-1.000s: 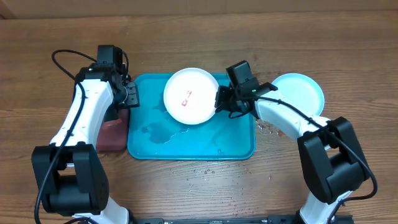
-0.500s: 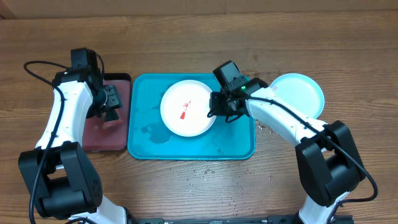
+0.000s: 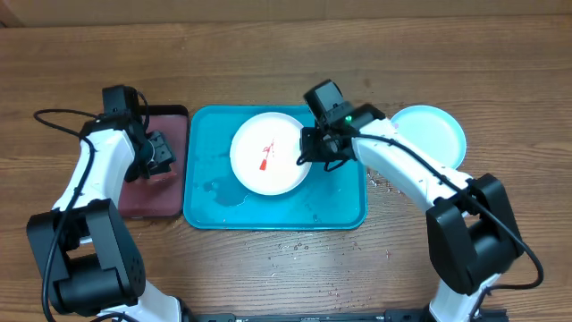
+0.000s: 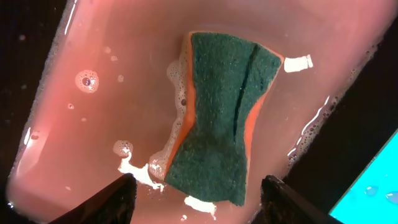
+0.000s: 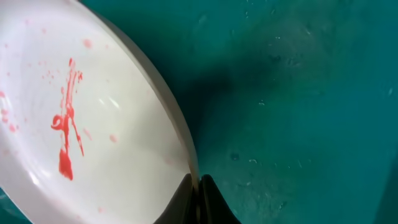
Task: Clean dirty plates on tray and stack at the side
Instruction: 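Slide the white plate left to the tray center with the right gripper, then grasp the sponge in the black tray with the left gripper and lift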
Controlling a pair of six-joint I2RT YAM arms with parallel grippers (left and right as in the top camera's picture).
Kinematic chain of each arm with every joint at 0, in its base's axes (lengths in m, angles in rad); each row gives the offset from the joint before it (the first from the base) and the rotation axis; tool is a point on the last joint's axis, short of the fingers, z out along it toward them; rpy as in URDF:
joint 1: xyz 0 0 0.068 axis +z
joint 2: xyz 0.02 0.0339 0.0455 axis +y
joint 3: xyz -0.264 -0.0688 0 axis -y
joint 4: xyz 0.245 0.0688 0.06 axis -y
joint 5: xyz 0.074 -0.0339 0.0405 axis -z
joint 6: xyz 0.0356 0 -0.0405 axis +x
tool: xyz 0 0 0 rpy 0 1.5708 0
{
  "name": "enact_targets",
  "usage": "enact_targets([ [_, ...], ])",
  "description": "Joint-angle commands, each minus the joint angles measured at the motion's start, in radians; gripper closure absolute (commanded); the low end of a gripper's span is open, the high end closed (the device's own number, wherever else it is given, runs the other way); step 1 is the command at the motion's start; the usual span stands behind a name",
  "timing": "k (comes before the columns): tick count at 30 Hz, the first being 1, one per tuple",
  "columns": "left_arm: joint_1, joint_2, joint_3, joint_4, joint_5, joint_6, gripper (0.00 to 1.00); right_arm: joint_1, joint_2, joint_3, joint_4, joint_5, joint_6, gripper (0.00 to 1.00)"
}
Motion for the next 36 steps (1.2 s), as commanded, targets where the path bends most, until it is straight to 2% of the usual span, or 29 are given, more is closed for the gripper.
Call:
enact_targets([
  [1,0.003,-0.008,-0.005,0.014,0.004,-0.018,0.35,0.003,0.053,0.161,-0.059,0.002,-0.057,0.96],
  [4,0.003,0.0,-0.005,0.022,0.002,-0.013,0.36,0.006,0.108,0.24,-0.141,0.001,-0.067,0.96],
  [10,0.003,0.05,-0.006,0.037,-0.003,0.002,0.41,0.006,0.169,0.239,-0.138,-0.006,-0.066,0.96],
  [12,0.003,0.074,-0.006,0.04,-0.003,0.005,0.46,0.006,0.182,0.239,-0.136,-0.006,-0.066,0.96],
  [17,0.003,0.115,-0.006,0.066,-0.006,0.011,0.7,0.006,0.187,0.239,-0.119,-0.006,-0.066,0.96],
  [19,0.003,0.116,-0.006,0.079,-0.006,0.011,0.91,0.006,0.187,0.239,-0.116,-0.009,-0.066,0.96],
  [20,0.003,0.115,-0.005,0.088,-0.006,0.011,0.96,0.006,0.187,0.239,-0.117,-0.009,-0.066,0.96],
  [27,0.003,0.091,0.028,0.052,0.006,0.059,0.96,0.006,0.187,0.239,-0.117,-0.009,-0.066,0.96],
  [36,0.003,-0.056,0.035,-0.04,0.066,0.105,0.96,0.005,0.187,0.239,-0.117,-0.009,-0.066,0.96],
])
